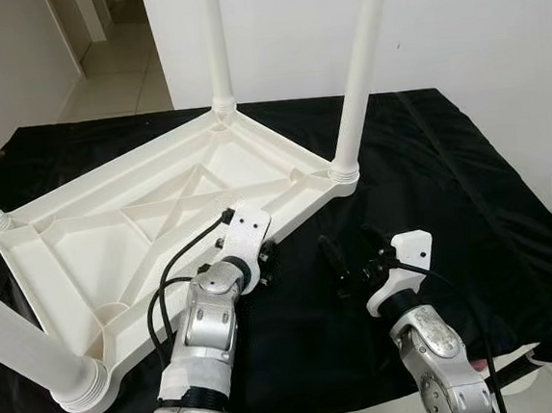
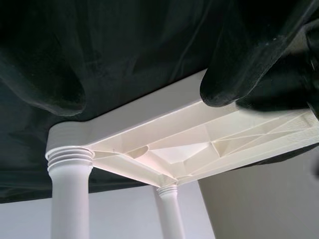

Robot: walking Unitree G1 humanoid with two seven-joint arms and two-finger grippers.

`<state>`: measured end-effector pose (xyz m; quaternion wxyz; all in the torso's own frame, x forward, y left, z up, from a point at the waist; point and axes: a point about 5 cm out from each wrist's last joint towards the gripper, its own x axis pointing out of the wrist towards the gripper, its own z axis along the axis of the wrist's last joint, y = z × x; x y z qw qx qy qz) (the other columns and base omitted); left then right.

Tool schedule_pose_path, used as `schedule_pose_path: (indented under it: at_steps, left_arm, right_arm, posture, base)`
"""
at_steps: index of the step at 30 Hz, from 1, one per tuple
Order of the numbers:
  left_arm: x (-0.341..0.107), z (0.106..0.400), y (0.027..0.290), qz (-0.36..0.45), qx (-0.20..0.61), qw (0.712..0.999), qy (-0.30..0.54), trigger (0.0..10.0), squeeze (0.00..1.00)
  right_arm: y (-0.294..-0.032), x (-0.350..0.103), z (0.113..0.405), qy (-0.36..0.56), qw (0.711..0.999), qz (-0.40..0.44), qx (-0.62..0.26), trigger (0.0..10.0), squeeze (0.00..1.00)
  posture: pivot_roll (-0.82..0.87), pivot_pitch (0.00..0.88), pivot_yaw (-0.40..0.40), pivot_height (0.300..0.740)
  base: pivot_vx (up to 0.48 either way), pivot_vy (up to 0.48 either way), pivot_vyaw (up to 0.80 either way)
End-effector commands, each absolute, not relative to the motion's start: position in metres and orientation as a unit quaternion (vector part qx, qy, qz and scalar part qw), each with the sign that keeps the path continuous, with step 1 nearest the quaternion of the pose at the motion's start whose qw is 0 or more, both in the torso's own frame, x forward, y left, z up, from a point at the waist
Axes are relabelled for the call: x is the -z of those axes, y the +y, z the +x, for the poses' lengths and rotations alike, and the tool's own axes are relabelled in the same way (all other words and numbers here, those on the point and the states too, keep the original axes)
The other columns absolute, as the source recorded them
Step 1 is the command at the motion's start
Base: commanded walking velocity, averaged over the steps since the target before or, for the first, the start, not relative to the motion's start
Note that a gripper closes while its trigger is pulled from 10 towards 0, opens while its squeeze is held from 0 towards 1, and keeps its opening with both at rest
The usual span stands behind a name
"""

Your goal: Building children table

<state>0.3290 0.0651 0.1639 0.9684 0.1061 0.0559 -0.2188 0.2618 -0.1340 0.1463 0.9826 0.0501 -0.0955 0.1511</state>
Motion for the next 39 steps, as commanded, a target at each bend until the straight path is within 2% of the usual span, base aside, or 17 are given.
schedule_pose_path:
  at_steps: [1,6,10,11,18,39]
  left_arm:
    - [-0.174,0.32,0.044,0.085,0.276,0.957,0.019,10.0,0.0]
    - [-0.182,0.304,0.047,0.096,0.328,0.939,-0.028,10.0,0.0]
    - [-0.183,0.298,0.05,0.097,0.338,0.935,-0.039,10.0,0.0]
    - [-0.183,0.286,0.056,0.093,0.357,0.928,-0.049,10.0,0.0]
    - [-0.172,0.255,0.088,0.088,0.345,0.933,-0.054,10.0,0.0]
    - [-0.161,0.216,0.138,0.106,0.29,0.951,-0.011,10.0,0.0]
  right_arm:
    - [-0.134,-0.143,0.262,-0.089,0.984,0.051,-0.148,10.0,0.0]
    - [-0.134,-0.143,0.264,-0.089,0.983,0.05,-0.15,10.0,0.0]
    - [-0.134,-0.143,0.265,-0.089,0.983,0.05,-0.151,10.0,0.0]
    - [-0.134,-0.143,0.266,-0.089,0.983,0.049,-0.152,10.0,0.0]
    - [-0.136,-0.147,0.275,-0.092,0.981,0.037,-0.164,10.0,0.0]
    - [-0.129,-0.157,0.299,-0.106,0.97,0.014,-0.218,10.0,0.0]
  posture:
    - [0.01,0.077,0.028,0.74]
    - [0.02,0.073,0.014,0.74]
    - [0.02,0.073,0.014,0.74]
    - [0.03,0.074,0.006,0.74]
    - [0.06,0.081,-0.026,0.74]
    - [0.13,0.081,-0.08,0.74]
  base:
    - [0.0,0.0,0.0]
    - [0.0,0.0,0.0]
    - [0.0,0.0,0.0]
    - [0.0,0.0,0.0]
    - [0.0,0.0,0.0]
    - [0.0,0.0,0.0]
